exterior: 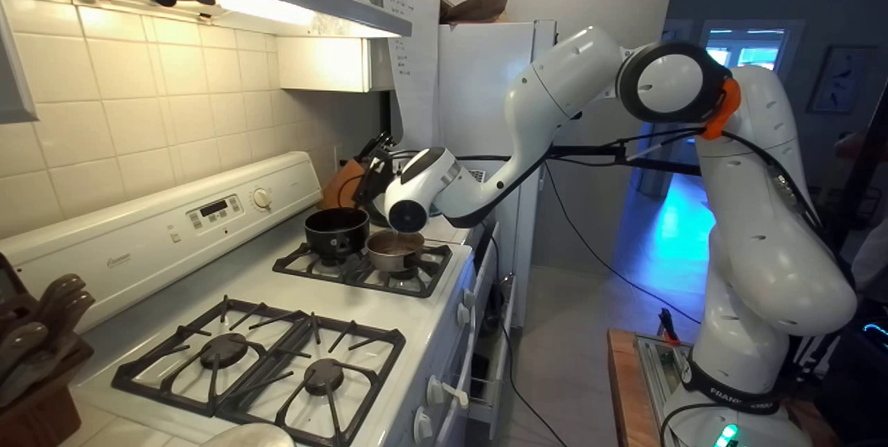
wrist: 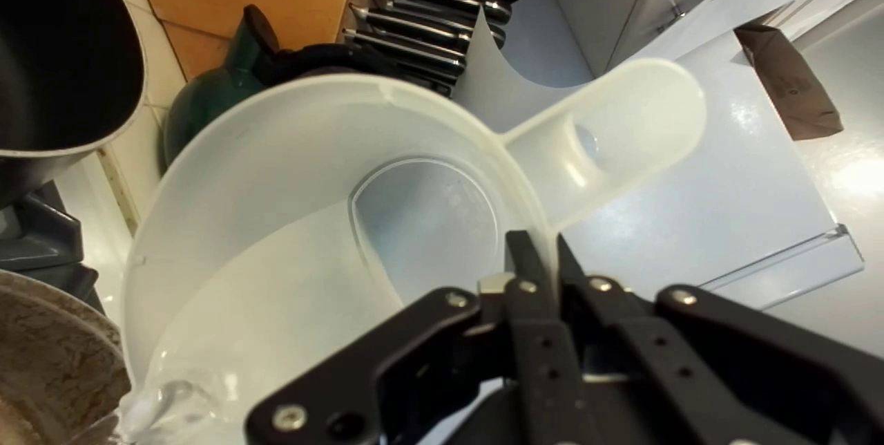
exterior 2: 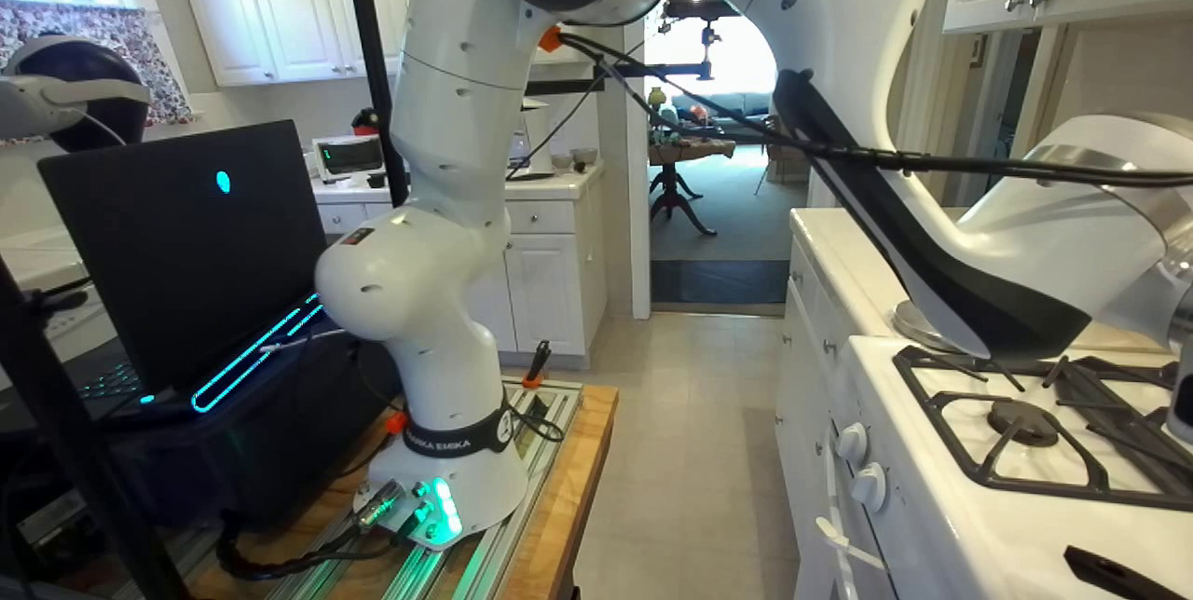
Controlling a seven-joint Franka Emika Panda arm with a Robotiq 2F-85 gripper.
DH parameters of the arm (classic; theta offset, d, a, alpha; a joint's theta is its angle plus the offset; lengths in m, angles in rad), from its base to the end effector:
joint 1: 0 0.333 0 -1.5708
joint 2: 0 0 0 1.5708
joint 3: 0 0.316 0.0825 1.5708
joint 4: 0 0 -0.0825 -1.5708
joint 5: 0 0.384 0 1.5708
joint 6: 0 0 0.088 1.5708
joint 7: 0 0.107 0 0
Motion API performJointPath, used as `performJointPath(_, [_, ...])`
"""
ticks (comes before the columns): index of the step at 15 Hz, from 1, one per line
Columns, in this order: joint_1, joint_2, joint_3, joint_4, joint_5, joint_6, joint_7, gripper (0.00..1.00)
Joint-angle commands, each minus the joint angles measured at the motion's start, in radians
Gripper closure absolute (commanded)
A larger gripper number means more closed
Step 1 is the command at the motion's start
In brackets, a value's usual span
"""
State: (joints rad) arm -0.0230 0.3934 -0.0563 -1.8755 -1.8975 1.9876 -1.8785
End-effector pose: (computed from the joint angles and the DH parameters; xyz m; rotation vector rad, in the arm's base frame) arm 0.6460 -0.1073 0.3470 0.0443 1.8749 -1.6441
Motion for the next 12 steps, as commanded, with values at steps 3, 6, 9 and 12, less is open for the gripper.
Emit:
performJointPath(3, [0.013, -0.03, -0.006, -0.031, -0.059, -0.042, 0.017, 0.99])
performJointPath(6, [0.014, -0.032, -0.007, -0.032, -0.068, -0.05, 0.019, 0.99])
performJointPath(9, [0.015, -0.032, -0.007, -0.032, -0.08, -0.065, 0.023, 0.99])
performJointPath(12, [0.014, -0.032, -0.006, -0.032, -0.094, -0.075, 0.026, 0.99])
